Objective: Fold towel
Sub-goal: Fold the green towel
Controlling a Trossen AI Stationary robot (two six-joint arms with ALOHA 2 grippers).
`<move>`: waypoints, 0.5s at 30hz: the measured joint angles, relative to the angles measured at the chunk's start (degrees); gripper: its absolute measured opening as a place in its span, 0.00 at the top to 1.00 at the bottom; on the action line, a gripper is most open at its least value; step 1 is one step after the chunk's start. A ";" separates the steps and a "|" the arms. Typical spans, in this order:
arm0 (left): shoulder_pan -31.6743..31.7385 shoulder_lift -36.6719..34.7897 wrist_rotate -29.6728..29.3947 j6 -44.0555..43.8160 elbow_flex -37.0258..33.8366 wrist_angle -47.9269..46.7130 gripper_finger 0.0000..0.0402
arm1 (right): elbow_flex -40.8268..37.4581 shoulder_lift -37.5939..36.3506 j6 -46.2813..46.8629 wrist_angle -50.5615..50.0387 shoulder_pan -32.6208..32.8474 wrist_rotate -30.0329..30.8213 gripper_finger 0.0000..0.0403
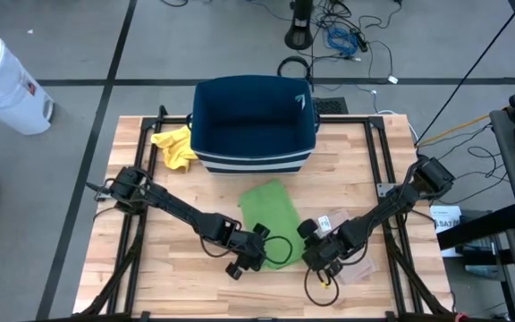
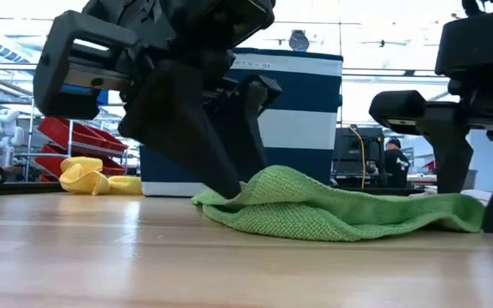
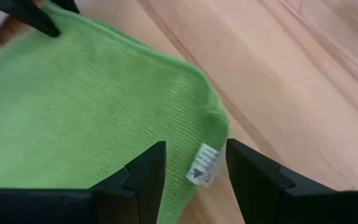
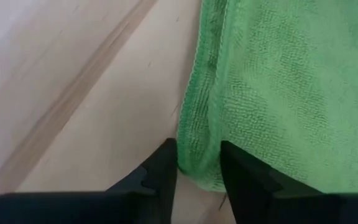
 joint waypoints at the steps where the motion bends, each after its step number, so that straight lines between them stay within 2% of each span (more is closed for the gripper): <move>1: 0.00 0.00 0.00 -0.02 0.00 0.37 0.57 | -0.01 0.04 0.17 0.40 0.02 0.13 0.78; 6: -0.10 -0.02 1.64 0.00 0.00 2.48 0.57 | -0.10 0.17 0.31 2.17 -0.18 0.49 0.97; 15: -0.86 2.90 2.89 -0.10 0.02 4.94 0.57 | -0.18 0.30 4.70 3.94 -1.47 0.97 0.99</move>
